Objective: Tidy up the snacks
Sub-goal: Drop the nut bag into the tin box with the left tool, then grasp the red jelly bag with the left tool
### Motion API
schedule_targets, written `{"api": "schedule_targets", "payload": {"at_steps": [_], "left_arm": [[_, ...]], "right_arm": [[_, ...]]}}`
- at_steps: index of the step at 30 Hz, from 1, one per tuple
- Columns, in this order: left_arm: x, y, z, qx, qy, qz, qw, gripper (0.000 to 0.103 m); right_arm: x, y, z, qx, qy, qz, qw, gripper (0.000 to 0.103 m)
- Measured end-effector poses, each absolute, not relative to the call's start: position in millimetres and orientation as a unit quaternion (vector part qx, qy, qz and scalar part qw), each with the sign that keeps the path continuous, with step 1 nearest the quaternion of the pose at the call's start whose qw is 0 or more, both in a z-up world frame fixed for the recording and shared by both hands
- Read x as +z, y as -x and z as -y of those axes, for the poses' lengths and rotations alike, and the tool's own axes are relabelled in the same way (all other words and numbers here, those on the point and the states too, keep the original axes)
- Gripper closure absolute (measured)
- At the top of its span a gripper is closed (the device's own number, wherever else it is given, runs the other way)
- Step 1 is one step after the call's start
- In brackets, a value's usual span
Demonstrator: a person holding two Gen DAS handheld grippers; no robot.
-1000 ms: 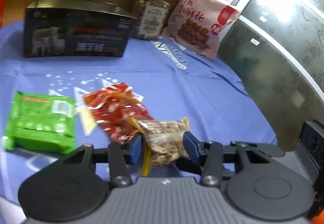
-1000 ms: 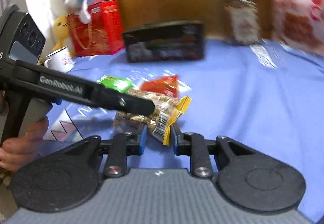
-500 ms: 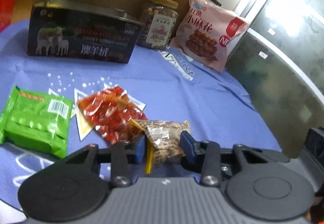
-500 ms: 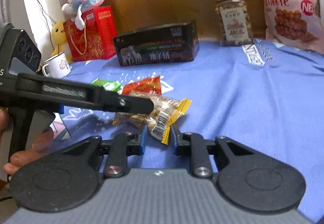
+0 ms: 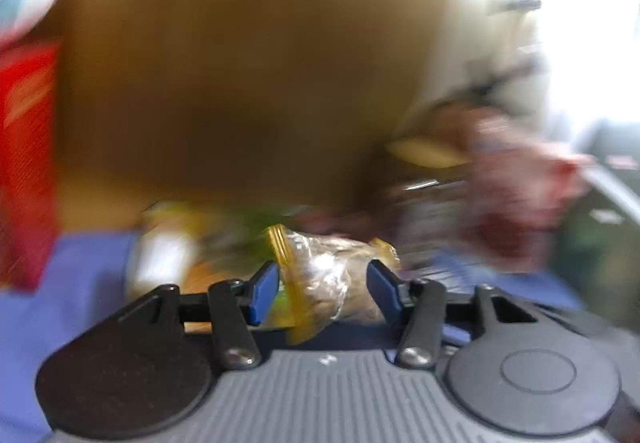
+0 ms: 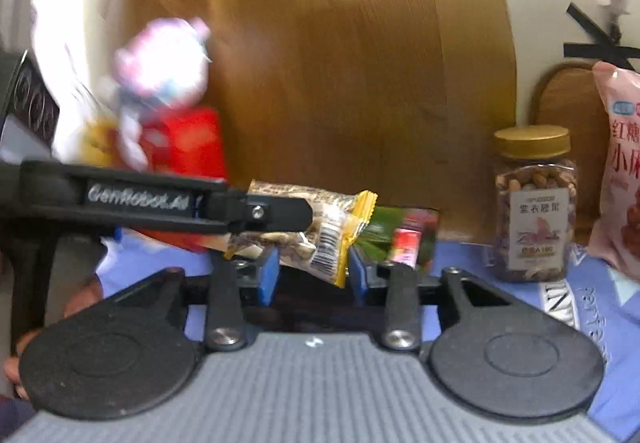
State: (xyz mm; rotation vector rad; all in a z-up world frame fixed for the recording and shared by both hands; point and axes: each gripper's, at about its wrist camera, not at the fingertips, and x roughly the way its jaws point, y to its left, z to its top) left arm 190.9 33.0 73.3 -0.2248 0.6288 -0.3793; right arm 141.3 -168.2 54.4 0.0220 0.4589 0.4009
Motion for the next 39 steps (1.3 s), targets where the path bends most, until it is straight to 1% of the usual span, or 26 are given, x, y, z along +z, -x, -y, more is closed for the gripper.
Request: {"api": "schedule_targets", "payload": {"at_steps": [1,3,4,5,7,10,13,15,22,28,32,35,36,38,39], "left_arm": [[70.2,-186.2,-41.2,-0.199,0.130,-0.309,0.921,0.061],[67.6,-148.1,-60.6,-0.251,0.172,-0.263,0.916,0.060],[64.6,-127.8,-62.7,-0.260,0.166,-0.247,0.919,0.058],[59.2,-110.6,-60.2,-0.265,0.153,-0.244,0.920,0.058],[46.0,-92.0,-51.4,-0.285,0.149,-0.259,0.911,0.058],[33.0,-80.6,-27.4,-0.310,0.128,-0.302,0.892,0.058],[33.5,-76.0,-14.0,-0.307,0.096,-0.308,0.895,0.058],[35.8,-75.0,-10.1,-0.313,0.103,-0.312,0.891,0.058],[43.1,-71.6,-11.6,-0.319,0.120,-0.329,0.881,0.058],[35.9,-64.4,-39.9,-0.313,0.202,-0.390,0.842,0.058],[25.3,-57.0,-45.1,-0.294,0.216,-0.412,0.835,0.058],[17.4,-55.9,-36.5,-0.277,0.213,-0.423,0.836,0.057],[15.8,-55.1,-33.3,-0.274,0.207,-0.424,0.838,0.056],[11.8,-53.5,-24.8,-0.246,0.179,-0.430,0.850,0.047],[9.3,-52.9,-21.8,-0.230,0.168,-0.433,0.855,0.047]], "right_arm": [[48.9,-127.1,178.9,0.202,-0.025,-0.232,0.951,0.065],[37.0,-77.0,210.3,0.228,-0.079,-0.209,0.948,0.065],[28.9,-56.0,223.3,0.224,-0.104,-0.205,0.947,0.065],[20.0,-42.1,233.1,0.216,-0.123,-0.214,0.945,0.065],[1.2,-27.0,246.9,0.191,-0.147,-0.235,0.941,0.065],[-18.0,-16.0,256.6,0.154,-0.145,-0.277,0.937,0.065],[-18.2,-7.3,265.2,0.151,-0.160,-0.275,0.936,0.065],[-14.0,-1.3,265.0,0.150,-0.154,-0.268,0.939,0.065],[-5.0,0.8,261.7,0.155,-0.146,-0.260,0.942,0.065],[-5.9,-8.7,277.0,0.176,-0.225,-0.298,0.911,0.065],[-13.2,-21.9,280.4,0.206,-0.270,-0.316,0.886,0.065],[-11.3,-30.4,278.0,0.222,-0.271,-0.311,0.884,0.065],[-12.2,-34.2,277.0,0.224,-0.273,-0.315,0.881,0.065],[-15.1,-40.5,273.6,0.232,-0.271,-0.325,0.876,0.065],[-17.2,-42.9,270.2,0.235,-0.267,-0.331,0.874,0.065]]}}
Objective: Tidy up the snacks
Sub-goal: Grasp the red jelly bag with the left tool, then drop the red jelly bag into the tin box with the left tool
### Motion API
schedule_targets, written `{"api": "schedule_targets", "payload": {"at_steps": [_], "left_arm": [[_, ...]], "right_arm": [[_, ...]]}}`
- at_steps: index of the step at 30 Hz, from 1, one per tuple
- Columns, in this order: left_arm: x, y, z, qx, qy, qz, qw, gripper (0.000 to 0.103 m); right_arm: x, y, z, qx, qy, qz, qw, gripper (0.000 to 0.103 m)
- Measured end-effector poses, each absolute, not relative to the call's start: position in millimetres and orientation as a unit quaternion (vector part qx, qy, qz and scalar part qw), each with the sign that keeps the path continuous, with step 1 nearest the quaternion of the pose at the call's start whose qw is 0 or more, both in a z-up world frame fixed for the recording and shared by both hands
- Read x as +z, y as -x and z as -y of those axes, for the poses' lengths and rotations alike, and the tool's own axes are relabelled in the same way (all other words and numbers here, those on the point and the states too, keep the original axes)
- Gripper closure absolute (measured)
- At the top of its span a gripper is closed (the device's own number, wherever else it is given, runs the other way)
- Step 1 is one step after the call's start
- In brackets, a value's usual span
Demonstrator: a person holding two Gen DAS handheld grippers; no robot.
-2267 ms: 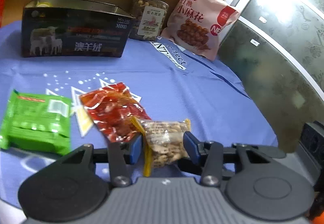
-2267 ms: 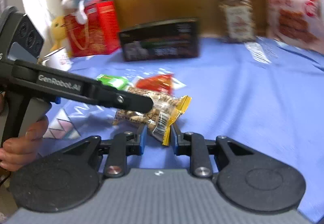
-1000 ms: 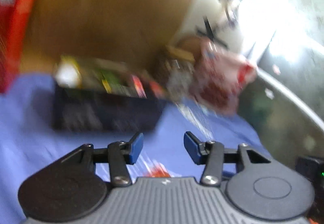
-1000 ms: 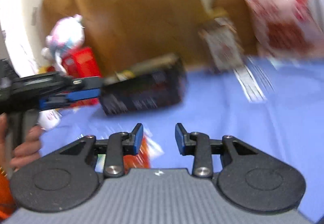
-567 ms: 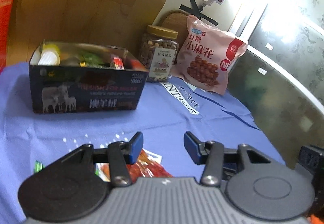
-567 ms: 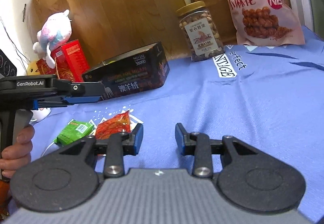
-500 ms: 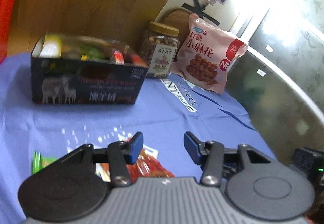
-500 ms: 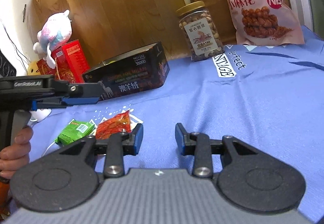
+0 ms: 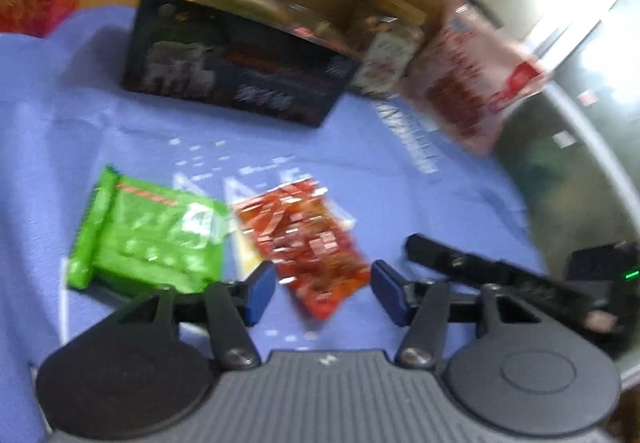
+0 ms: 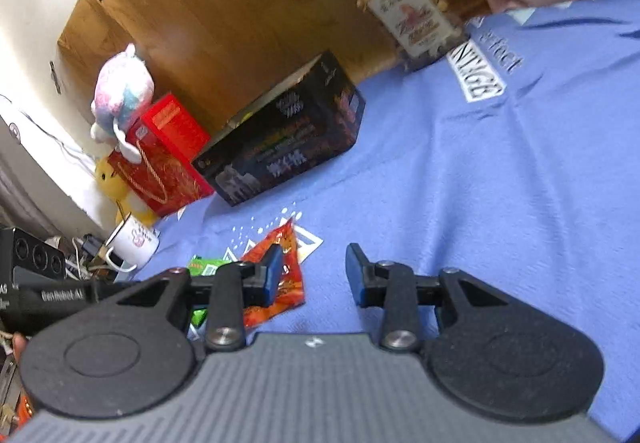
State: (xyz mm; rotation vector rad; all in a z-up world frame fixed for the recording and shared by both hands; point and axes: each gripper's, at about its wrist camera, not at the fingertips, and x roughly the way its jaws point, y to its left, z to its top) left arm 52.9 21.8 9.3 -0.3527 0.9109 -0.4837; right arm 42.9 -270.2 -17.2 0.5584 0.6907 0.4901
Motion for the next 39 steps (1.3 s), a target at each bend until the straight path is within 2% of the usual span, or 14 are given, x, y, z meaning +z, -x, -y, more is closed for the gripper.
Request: {"api": "schedule_targets", "payload": {"at_steps": [4,6,8,9,10,11,14,21,25,29,31,32,34,39], "left_arm": [[6.1,-50.6,-25.4,-0.229,0.186,-0.428,0.854,0.046],[3.8,-53.2,-27.1,-0.231,0.201,-0.423,0.853,0.050],[2.8,-56.6,-29.2,-0.223,0.206,-0.420,0.856,0.061],[1.9,-57.9,-31.6,-0.220,0.211,-0.418,0.856,0.063],[1.0,-58.6,-33.4,-0.218,0.216,-0.419,0.854,0.075],[-0.7,-59.5,-34.5,-0.218,0.220,-0.422,0.852,0.075],[4.1,-59.9,-34.7,-0.225,0.226,-0.418,0.851,0.075],[55.4,-85.7,-39.6,-0.253,0.217,-0.357,0.873,0.075],[89.5,-120.2,-46.3,-0.239,0.191,-0.310,0.900,0.076],[101.1,-169.7,-56.3,-0.213,0.182,-0.298,0.912,0.077],[95.6,-192.9,-60.6,-0.196,0.178,-0.306,0.915,0.076],[91.8,-203.4,-61.3,-0.182,0.167,-0.312,0.917,0.074],[86.4,-206.5,-67.2,-0.160,0.153,-0.323,0.920,0.074],[71.2,-151.9,-109.3,-0.185,0.154,-0.317,0.917,0.073]], "right_arm": [[-23.8,-44.8,255.4,0.269,-0.268,-0.349,0.857,0.065],[-22.5,-44.4,240.4,0.286,-0.255,-0.353,0.853,0.066],[-24.5,-45.1,230.5,0.291,-0.252,-0.361,0.849,0.082],[-27.1,-45.3,229.4,0.296,-0.264,-0.363,0.843,0.085],[-28.8,-46.7,229.9,0.298,-0.273,-0.364,0.839,0.087],[-30.1,-46.9,231.0,0.303,-0.282,-0.363,0.835,0.091],[-24.2,-41.5,232.3,0.301,-0.283,-0.346,0.842,0.092],[24.6,-59.3,231.7,0.310,-0.268,-0.277,0.869,0.092],[58.0,-101.8,214.5,0.316,-0.240,-0.238,0.887,0.092],[72.2,-157.0,192.8,0.310,-0.235,-0.234,0.891,0.092],[71.4,-179.2,181.4,0.300,-0.223,-0.240,0.896,0.088],[69.4,-187.6,174.7,0.289,-0.206,-0.245,0.902,0.079],[63.6,-194.4,164.9,0.247,-0.160,-0.255,0.921,0.069],[45.9,-138.2,193.8,0.299,-0.212,-0.253,0.895,0.069]]}}
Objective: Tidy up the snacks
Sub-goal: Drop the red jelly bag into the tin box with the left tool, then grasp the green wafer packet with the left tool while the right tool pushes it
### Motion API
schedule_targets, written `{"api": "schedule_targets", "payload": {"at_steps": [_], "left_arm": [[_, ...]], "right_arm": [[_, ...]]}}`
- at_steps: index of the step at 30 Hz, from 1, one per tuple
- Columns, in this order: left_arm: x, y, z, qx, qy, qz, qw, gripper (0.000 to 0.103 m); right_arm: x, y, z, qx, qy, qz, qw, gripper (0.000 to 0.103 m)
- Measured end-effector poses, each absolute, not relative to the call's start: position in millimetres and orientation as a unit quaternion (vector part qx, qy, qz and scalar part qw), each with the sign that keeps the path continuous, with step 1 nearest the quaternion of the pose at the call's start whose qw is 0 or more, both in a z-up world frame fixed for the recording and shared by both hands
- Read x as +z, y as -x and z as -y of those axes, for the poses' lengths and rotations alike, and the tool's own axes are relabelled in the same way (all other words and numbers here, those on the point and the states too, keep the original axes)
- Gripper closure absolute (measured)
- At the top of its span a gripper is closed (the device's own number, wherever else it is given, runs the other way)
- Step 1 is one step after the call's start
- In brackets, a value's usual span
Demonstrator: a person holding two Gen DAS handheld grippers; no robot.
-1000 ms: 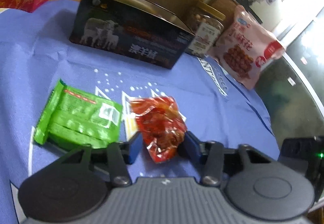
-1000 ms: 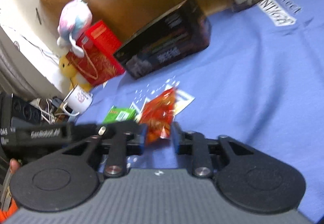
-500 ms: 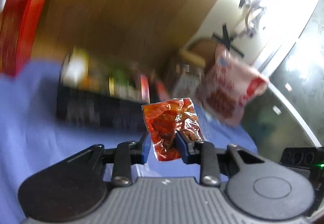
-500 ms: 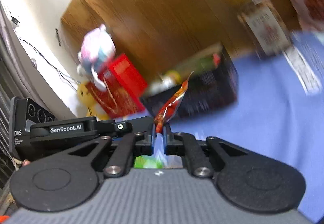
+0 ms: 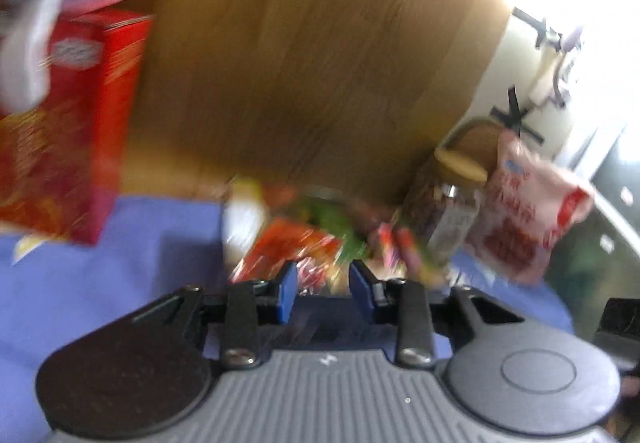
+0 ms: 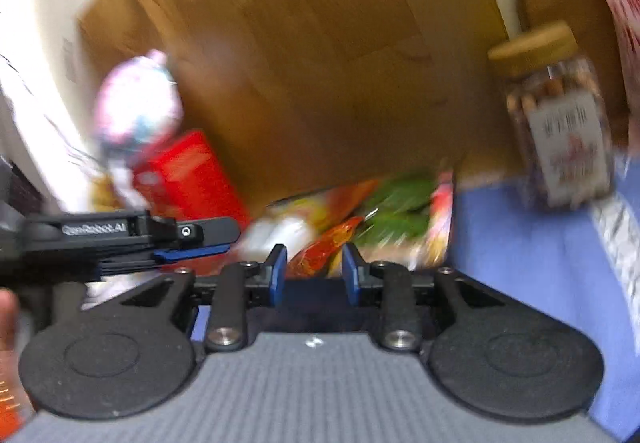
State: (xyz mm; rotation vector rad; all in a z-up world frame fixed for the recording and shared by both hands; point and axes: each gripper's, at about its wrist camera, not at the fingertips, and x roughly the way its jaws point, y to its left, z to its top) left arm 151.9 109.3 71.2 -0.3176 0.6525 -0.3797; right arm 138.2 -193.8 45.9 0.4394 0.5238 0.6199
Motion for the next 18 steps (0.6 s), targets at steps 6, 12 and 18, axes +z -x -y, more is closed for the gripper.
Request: {"api": "schedule_targets", "payload": {"at_steps": [6,12,18], "left_arm": [[17.8,-92.4,-131.9,-0.192,0.164,-0.399,0.882,0.065],[-3.4,-67.7,-114.7,-0.205,0.162,-0.408,0.875,0.063],[8.3,-62.0,-107.0,-0.188,0.158,-0.394,0.886,0.066]], "right_arm": [[1.6,-68.5,172.6,0.377,-0.177,-0.341,0.843,0.067],[-4.1,-40.5,124.7,0.374,-0.051,-0.324,0.868,0.060],[0.4,-32.6,114.0,0.332,-0.007,-0.294,0.896,0.070]]}}
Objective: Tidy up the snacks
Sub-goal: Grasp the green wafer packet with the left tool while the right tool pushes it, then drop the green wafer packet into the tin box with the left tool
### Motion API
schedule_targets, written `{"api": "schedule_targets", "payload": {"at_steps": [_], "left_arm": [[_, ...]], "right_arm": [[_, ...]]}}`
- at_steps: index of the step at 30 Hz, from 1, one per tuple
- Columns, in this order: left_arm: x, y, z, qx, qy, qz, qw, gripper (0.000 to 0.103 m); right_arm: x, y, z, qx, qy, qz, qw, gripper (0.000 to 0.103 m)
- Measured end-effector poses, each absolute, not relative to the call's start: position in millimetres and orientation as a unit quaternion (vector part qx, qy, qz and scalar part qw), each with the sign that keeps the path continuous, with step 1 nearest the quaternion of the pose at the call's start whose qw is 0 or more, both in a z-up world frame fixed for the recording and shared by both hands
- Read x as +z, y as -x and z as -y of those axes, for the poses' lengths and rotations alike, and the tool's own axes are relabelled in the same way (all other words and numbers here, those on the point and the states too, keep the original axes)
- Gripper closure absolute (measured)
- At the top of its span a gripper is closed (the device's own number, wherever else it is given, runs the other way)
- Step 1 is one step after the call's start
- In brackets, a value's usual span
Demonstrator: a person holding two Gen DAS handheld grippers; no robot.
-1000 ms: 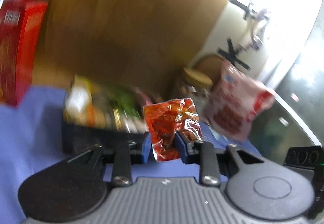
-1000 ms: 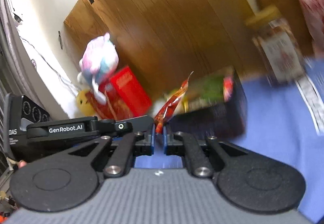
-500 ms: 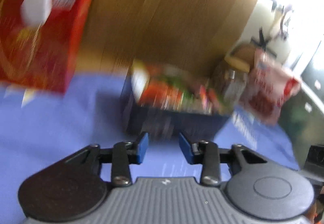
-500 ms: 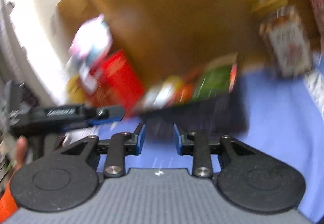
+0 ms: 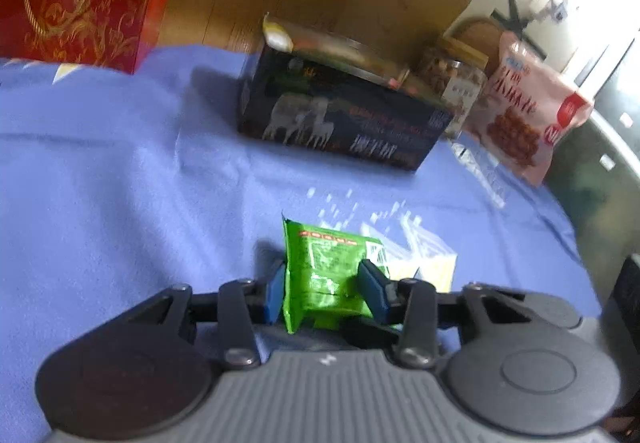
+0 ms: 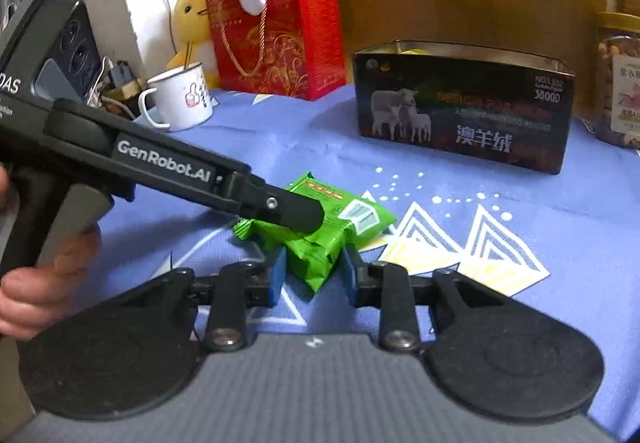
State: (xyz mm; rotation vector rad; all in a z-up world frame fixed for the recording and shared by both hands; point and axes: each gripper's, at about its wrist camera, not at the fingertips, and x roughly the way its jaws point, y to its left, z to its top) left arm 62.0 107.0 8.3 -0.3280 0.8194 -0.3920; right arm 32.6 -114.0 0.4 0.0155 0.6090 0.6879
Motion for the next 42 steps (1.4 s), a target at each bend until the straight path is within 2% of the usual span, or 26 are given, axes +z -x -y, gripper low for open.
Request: {"api": "schedule_targets", "payload": {"at_steps": [8,12,13,14,15,17,24,31,33,36,38,42], "left_arm": [[81.2,-122.9,-84.3,-0.210,0.159,-0.312,0.913,0.067],[96.5,-174.9,-64.0,-0.206,0.148,-0.303,0.919,0.065],[95.0,-187.3,-58.7,-0.204,0.147,-0.306,0.918,0.060],[91.6,-201.2,-52.3,-0.201,0.141,-0.312,0.918,0.055],[87.1,-212.8,-46.4,-0.196,0.133,-0.322,0.917,0.055],[78.4,-221.1,-40.7,-0.164,0.119,-0.336,0.920,0.058],[78.0,-149.9,-64.8,-0.165,0.134,-0.279,0.936,0.057],[66.2,-70.1,-35.4,-0.105,0.047,-0.266,0.957,0.049],[60.5,-57.4,-23.5,-0.098,0.038,-0.285,0.953,0.044],[54.6,-43.9,-13.7,-0.084,0.035,-0.308,0.947,0.035],[54.9,-34.9,-9.4,-0.076,0.037,-0.312,0.946,0.000],[61.1,-14.3,-1.3,-0.049,0.024,-0.302,0.952,0.000]], "right_arm": [[57.9,-85.0,125.2,0.293,-0.013,-0.207,0.933,0.070],[72.4,-134.4,131.4,0.263,-0.013,-0.193,0.945,0.069],[72.2,-145.6,132.0,0.250,-0.009,-0.191,0.949,0.067],[70.3,-156.8,132.6,0.231,-0.002,-0.190,0.954,0.059],[66.1,-166.5,134.3,0.210,0.010,-0.192,0.959,0.055],[57.5,-175.9,142.4,0.171,0.022,-0.203,0.964,0.055],[37.8,-107.6,203.8,0.175,-0.119,-0.204,0.956,0.055],[7.1,-41.3,213.0,0.163,-0.185,-0.244,0.938,0.055],[7.6,-28.4,212.6,0.168,-0.198,-0.259,0.930,0.053],[7.2,-11.1,212.4,0.175,-0.215,-0.276,0.920,0.041],[8.7,0.2,215.6,0.177,-0.221,-0.278,0.918,0.035],[11.3,18.1,225.9,0.176,-0.234,-0.289,0.911,0.030]]}}
